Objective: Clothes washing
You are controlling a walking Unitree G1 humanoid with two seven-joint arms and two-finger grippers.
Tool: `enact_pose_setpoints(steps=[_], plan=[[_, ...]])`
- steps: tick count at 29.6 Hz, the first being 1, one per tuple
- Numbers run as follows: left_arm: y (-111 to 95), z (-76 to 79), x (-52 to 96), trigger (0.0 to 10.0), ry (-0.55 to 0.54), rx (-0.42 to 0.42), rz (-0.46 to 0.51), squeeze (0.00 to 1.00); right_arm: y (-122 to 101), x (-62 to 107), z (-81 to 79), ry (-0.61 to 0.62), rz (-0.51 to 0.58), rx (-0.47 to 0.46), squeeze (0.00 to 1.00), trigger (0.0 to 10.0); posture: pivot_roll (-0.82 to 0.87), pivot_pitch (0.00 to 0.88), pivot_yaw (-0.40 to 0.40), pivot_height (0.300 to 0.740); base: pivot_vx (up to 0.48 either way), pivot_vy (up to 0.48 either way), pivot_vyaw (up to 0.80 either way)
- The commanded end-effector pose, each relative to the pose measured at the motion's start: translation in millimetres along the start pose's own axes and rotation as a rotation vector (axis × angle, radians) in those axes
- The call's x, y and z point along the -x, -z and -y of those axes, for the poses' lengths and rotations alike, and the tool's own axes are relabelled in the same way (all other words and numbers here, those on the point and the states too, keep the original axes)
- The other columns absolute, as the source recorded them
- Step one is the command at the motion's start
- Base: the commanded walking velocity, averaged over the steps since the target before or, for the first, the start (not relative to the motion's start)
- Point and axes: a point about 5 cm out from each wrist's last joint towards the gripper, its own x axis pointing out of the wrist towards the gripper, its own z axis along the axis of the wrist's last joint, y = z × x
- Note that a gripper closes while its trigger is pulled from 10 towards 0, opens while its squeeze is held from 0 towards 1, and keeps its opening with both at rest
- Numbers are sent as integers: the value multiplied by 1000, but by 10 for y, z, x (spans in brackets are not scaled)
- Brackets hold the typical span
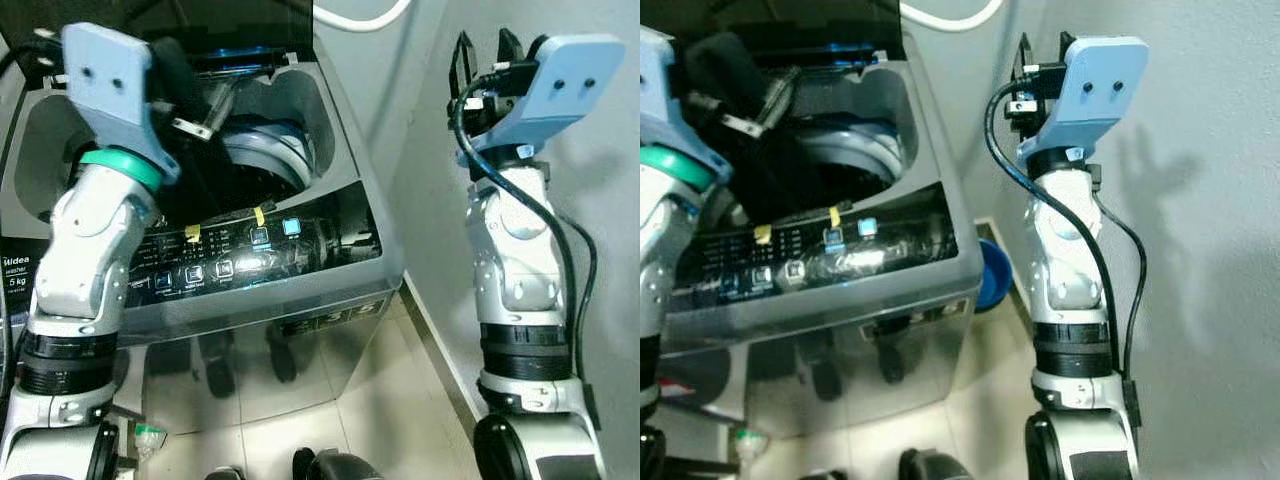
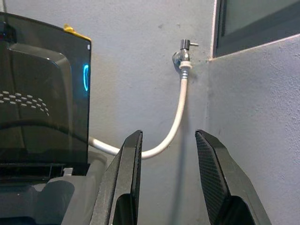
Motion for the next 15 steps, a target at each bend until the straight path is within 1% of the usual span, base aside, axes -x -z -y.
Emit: enact_pose_setpoints(steps=[1,4,7,12,15], plan=[[-11,-33,3,10000,-29,-4,21,0,2,-23,-56,-22,3,-17,0,10000,58,31,28,740,0,0,0],[-14,-37,1,10000,-39,-2,26,0,9,-35,-76,-29,-3,-33,0,10000,64,29,16,740,0,0,0],[-20,-41,23,10000,-66,13,34,0,51,-37,-147,-46,-21,-72,0,10000,74,28,9,740,0,0,0],[-13,-50,30,10000,-67,2,35,0,71,-2,-194,-56,-28,-87,0,10000,73,28,7,740,0,0,0],[-15,-52,24,10000,-68,3,39,0,77,0,-195,-58,-30,-88,0,10000,68,29,7,740,0,0,0]])
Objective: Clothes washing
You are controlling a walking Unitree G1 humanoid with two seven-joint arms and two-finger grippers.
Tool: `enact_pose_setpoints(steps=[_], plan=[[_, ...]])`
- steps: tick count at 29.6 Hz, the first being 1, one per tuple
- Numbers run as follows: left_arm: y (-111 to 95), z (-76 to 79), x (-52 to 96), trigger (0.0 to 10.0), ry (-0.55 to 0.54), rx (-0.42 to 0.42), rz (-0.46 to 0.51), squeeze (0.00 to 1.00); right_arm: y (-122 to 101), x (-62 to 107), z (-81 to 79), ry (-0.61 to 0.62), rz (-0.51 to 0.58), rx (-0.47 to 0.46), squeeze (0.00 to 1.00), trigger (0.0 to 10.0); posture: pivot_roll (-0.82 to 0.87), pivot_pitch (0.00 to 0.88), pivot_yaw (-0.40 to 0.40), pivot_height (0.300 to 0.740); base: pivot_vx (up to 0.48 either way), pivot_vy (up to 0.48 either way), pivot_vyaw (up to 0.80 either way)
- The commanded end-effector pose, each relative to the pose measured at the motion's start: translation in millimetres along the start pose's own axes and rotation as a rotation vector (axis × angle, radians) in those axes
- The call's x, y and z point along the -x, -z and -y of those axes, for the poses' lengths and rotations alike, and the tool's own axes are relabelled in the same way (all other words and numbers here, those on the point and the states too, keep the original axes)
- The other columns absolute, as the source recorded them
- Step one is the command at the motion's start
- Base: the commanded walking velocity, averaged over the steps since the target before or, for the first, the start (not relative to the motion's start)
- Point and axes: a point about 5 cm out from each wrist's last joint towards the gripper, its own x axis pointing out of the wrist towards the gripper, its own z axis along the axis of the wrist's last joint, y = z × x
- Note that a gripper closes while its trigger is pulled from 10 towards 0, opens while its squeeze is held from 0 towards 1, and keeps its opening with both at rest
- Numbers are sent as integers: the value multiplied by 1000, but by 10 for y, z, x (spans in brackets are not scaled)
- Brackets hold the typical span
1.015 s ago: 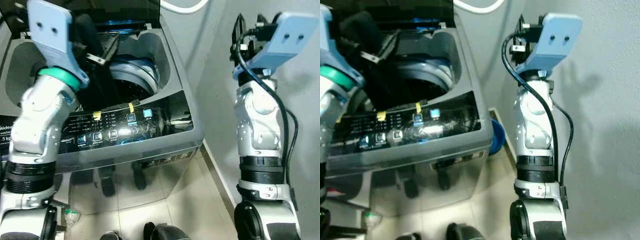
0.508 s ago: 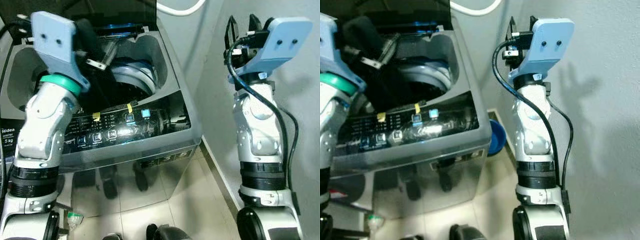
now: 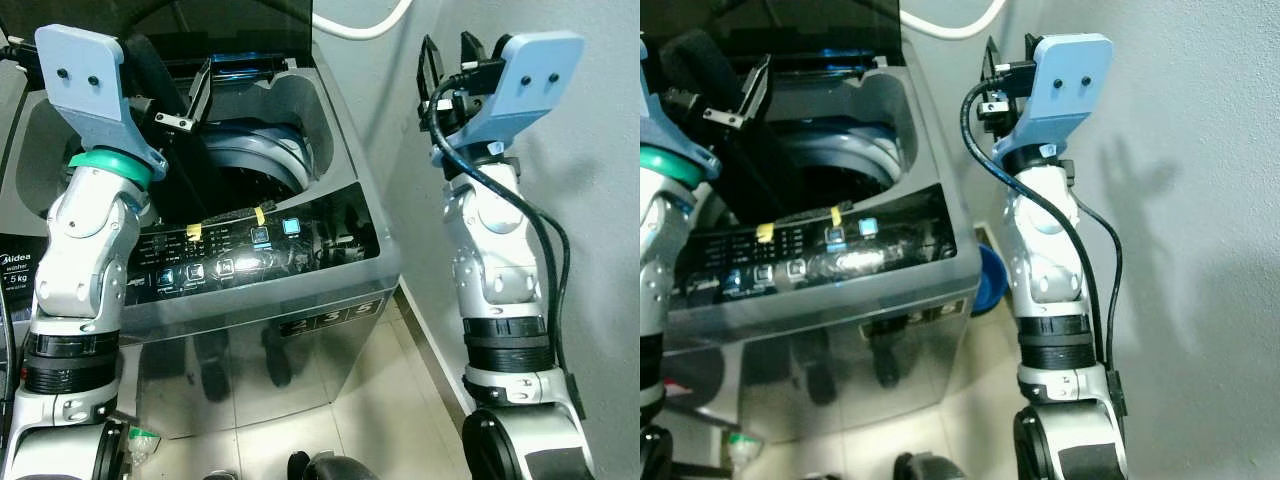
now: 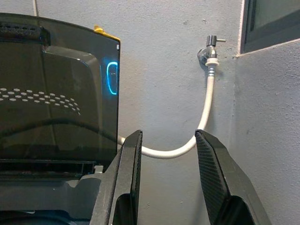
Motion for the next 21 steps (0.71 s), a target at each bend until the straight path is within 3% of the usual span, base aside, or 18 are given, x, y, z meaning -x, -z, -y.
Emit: enact_pose_setpoints(steps=[1,21], plan=[[-19,-30,6,10000,-17,-15,21,0,20,27,-11,-9,-4,-10,0,10000,62,31,4,740,0,0,0],[-35,-59,-34,10000,-45,-13,40,0,23,-21,-3,-19,-11,-24,0,10000,65,49,-13,740,0,0,0]])
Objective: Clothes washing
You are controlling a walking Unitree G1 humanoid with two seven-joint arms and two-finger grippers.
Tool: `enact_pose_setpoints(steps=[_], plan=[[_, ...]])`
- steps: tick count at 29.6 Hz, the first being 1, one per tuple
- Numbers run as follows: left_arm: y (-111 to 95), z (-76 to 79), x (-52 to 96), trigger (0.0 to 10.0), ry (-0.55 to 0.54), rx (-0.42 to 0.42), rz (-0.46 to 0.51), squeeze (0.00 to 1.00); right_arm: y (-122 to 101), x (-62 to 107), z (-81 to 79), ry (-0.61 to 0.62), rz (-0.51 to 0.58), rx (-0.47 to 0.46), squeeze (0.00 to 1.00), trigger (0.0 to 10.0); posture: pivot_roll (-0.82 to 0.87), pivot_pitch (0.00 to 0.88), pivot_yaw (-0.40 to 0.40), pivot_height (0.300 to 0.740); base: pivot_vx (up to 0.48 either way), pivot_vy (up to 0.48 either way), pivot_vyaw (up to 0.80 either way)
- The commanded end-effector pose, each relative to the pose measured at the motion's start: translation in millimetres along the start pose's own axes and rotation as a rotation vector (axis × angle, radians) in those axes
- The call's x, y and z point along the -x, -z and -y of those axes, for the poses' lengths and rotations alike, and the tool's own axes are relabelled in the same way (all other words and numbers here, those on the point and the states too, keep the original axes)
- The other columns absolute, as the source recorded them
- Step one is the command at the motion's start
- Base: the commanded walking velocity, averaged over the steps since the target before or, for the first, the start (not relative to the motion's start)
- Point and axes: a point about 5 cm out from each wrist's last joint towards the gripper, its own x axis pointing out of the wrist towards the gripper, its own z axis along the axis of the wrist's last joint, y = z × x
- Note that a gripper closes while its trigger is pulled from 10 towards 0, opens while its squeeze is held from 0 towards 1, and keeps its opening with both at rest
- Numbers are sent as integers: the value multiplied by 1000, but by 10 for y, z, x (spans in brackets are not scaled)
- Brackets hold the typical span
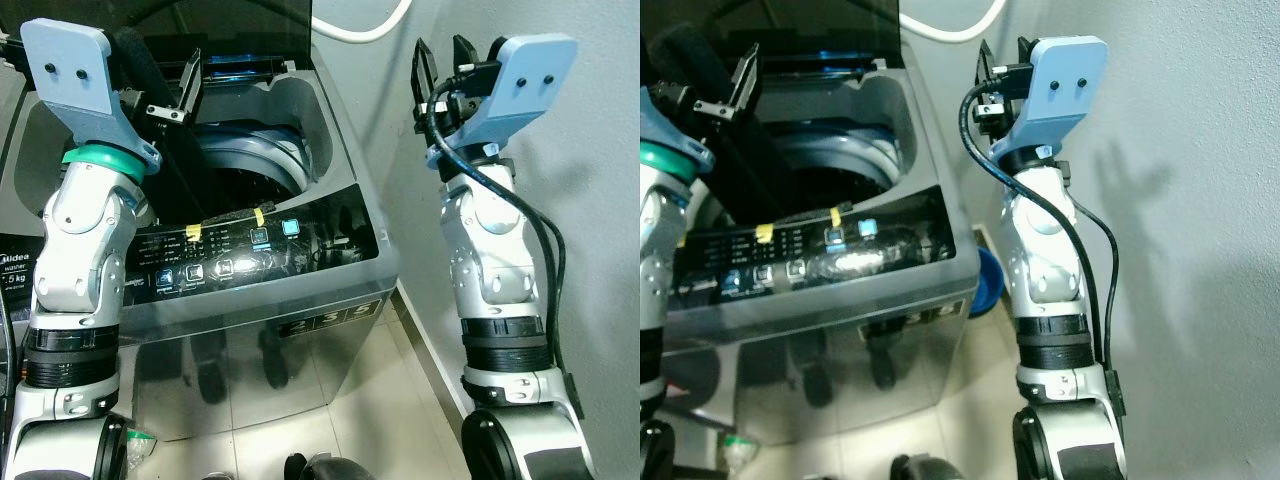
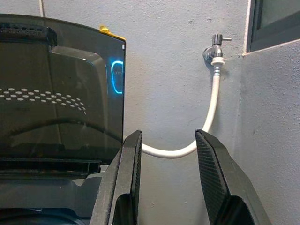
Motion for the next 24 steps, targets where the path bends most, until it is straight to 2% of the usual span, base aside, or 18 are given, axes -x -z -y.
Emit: enact_pose_setpoints(steps=[1,15,24], plan=[[-23,4,-7,10000,-7,-10,23,0,-8,-26,10,-4,0,4,0,10000,64,50,-10,740,0,0,0],[-30,4,-26,10000,1,-16,26,0,-19,-34,38,10,8,15,0,10000,62,46,-4,740,0,0,0],[-38,8,-27,10000,5,-23,30,0,-40,-50,98,42,19,23,0,10000,65,43,-2,740,0,0,800]])
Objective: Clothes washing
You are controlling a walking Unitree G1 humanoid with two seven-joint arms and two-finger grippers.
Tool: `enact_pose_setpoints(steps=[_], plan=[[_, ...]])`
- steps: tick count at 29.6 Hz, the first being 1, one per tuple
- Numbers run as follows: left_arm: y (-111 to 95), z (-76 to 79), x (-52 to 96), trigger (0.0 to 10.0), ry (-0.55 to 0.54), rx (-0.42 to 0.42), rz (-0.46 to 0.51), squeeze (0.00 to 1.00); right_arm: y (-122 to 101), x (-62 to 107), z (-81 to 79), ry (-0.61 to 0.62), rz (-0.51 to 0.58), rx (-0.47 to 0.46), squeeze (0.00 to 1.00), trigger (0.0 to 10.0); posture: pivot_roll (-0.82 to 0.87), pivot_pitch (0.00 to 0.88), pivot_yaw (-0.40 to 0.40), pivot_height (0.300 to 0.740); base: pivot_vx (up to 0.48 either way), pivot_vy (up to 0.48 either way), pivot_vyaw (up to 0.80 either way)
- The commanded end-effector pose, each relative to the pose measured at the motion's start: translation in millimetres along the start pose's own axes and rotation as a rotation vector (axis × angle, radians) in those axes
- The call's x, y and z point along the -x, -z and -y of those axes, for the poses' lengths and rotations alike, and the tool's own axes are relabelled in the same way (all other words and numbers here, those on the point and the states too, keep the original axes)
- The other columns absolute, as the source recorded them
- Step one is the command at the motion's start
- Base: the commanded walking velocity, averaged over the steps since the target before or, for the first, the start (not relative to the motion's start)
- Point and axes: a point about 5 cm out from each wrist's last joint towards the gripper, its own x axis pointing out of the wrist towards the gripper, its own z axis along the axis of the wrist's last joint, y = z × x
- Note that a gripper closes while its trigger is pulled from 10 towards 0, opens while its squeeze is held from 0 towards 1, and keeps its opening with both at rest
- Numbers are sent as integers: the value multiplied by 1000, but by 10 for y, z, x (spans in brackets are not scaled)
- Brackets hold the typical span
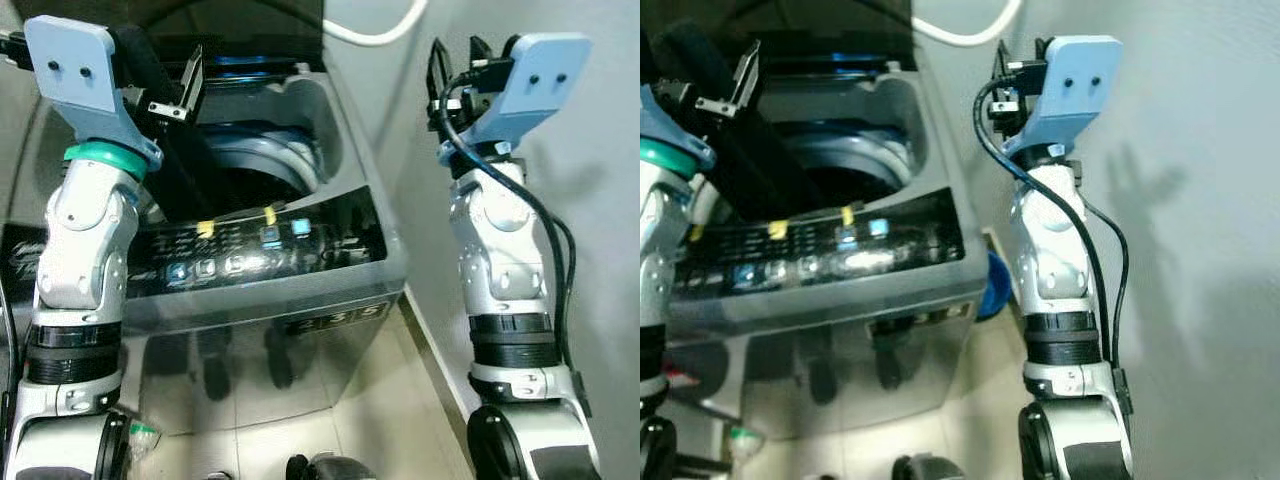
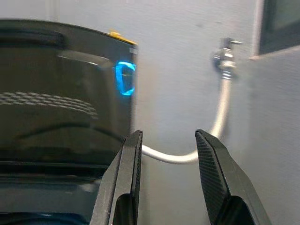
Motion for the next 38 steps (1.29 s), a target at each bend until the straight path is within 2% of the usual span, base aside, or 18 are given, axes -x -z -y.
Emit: enact_pose_setpoints(steps=[1,36,38], plan=[[-24,-4,-2,10000,3,-7,18,0,-41,-34,13,10,23,-5,0,10000,65,43,-2,740,0,0,800],[-33,9,-26,10000,20,-11,21,0,-32,-28,26,25,28,-8,0,10000,63,39,10,740,0,0,800],[-31,7,-27,10000,21,-12,20,0,-32,-24,22,25,30,-23,0,10000,64,39,12,740,0,0,0]])
